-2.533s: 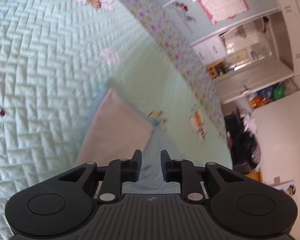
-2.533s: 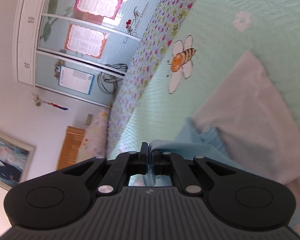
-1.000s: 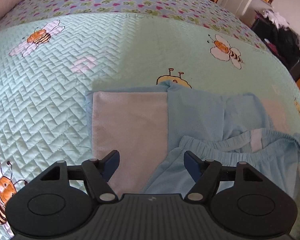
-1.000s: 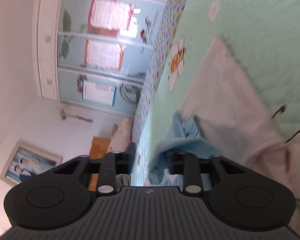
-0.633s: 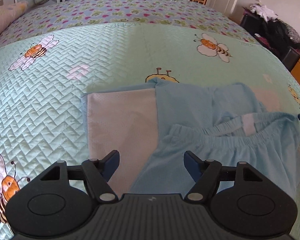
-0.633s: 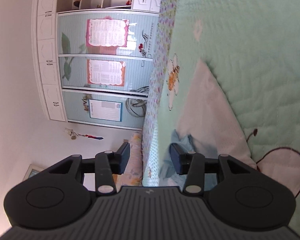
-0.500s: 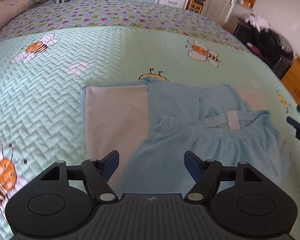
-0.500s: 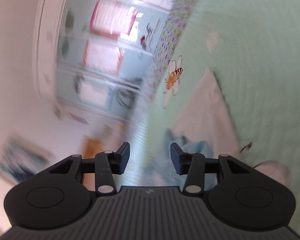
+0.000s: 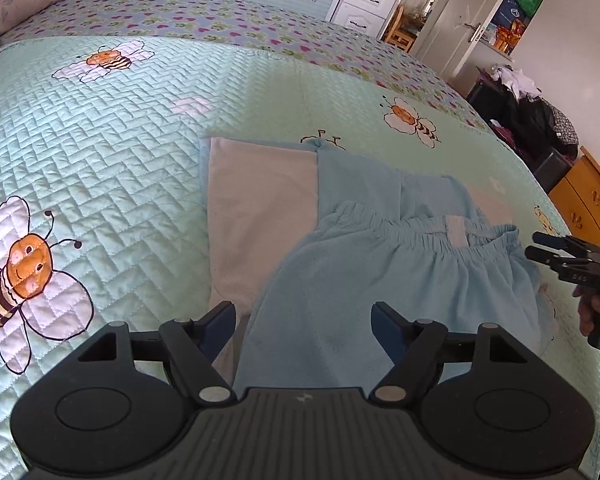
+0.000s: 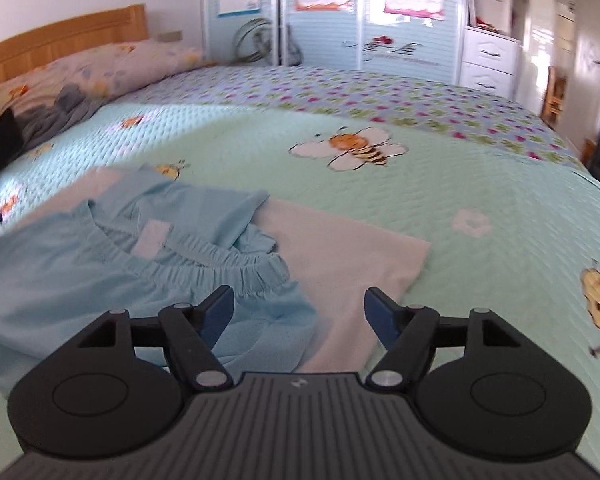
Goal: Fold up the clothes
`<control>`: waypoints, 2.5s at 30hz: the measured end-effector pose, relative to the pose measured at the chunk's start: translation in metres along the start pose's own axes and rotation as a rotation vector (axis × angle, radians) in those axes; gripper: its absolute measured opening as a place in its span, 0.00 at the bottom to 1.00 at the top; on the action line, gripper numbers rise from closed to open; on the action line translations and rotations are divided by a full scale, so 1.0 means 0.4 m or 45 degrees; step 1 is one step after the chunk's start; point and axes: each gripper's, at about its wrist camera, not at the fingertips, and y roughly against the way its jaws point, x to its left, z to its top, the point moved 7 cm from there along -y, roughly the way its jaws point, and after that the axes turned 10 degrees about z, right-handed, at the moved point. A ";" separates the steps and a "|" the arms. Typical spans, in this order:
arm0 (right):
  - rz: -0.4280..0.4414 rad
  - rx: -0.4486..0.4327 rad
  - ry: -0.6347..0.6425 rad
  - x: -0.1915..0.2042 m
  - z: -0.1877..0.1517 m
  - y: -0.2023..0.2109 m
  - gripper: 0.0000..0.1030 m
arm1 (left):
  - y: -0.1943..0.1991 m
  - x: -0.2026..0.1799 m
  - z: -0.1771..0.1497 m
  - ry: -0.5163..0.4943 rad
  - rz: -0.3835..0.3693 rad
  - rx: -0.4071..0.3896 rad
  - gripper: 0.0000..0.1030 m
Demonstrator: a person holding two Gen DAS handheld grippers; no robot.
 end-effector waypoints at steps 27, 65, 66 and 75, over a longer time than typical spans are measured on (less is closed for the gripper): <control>0.068 -0.205 0.337 0.210 0.097 0.125 0.04 | -0.018 -0.029 0.043 -0.035 -0.095 -0.056 0.78; 0.096 -0.454 0.289 0.282 0.026 0.381 0.04 | -0.237 -0.323 0.145 -0.982 -0.476 0.024 0.78; 0.096 -0.452 0.286 0.281 0.023 0.379 0.04 | -0.241 -0.324 0.143 -0.984 -0.479 0.031 0.78; 0.074 -0.436 0.257 0.270 0.009 0.368 0.05 | -0.252 -0.323 0.139 -0.952 -0.551 0.027 0.13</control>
